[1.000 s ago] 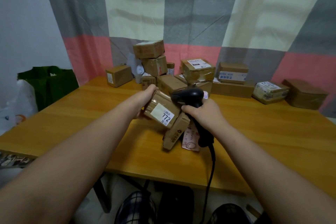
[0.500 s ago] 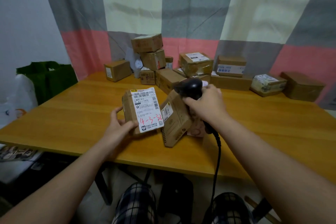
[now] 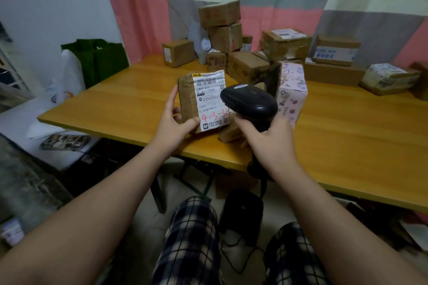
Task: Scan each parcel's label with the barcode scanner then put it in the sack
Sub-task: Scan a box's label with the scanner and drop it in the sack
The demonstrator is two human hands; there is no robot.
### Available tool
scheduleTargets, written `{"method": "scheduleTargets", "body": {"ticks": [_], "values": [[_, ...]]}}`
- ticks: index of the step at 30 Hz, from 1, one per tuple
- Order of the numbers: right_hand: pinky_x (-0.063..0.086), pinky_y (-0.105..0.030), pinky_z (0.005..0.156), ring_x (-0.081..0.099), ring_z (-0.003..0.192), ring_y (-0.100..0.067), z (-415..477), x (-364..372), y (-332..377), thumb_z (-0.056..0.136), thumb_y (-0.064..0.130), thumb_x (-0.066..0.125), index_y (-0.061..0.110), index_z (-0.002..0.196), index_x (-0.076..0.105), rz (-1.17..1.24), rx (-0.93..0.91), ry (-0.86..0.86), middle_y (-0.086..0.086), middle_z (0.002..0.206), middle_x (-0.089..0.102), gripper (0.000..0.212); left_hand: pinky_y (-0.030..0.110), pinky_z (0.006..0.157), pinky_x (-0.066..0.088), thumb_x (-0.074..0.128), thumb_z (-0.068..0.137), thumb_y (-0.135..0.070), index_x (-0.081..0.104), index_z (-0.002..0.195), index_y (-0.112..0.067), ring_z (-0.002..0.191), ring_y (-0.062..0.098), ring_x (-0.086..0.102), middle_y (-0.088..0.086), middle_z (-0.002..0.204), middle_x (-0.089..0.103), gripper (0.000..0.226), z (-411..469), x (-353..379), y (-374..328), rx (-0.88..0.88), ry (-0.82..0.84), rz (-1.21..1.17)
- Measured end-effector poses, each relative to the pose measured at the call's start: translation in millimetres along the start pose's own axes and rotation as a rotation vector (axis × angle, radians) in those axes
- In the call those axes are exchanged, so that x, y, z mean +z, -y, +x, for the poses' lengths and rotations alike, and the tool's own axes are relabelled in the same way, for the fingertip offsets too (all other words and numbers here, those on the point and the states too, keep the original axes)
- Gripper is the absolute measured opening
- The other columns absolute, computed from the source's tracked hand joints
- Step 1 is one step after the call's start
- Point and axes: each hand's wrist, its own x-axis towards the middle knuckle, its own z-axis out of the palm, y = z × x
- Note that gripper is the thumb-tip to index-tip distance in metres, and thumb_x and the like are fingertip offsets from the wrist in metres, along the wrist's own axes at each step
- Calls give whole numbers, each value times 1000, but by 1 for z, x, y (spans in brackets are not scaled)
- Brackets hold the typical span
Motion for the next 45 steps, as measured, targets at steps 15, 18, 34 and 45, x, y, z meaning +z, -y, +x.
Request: {"method": "scheduleTargets", "body": {"ticks": [15,18,34,45], "values": [[53,-33,70,66,74,-21,-31,4,-14,77,39,71,33,90,66,185,-9,-8,5,75,68,16,0,66,43,70,85,-13,13,152,-35,85,-22,53,-16,111,46,91,1,3,4,44,2,25],[51,-32,71,65,79,-21,-33,8,-17,75,42,72,20,101,70,215,6,11,4,80,68,35,2,65,44,70,86,-12,15,152,-35,90,-8,56,-14,110,47,89,-4,5,2,40,-15,-8],[45,-14,60,60,61,4,-94,151,16,81,16,76,19,89,68,362,64,638,19,59,64,12,10,78,50,66,86,-3,27,141,-35,99,-7,60,-5,121,53,75,-185,-133,37,-48,-706,-64],[42,-23,73,60,91,-9,-143,287,3,80,26,78,26,102,58,106,142,944,11,91,63,30,39,104,37,77,75,-35,31,147,-32,124,32,45,17,134,47,85,-281,-256,115,-663,-755,701]]}}
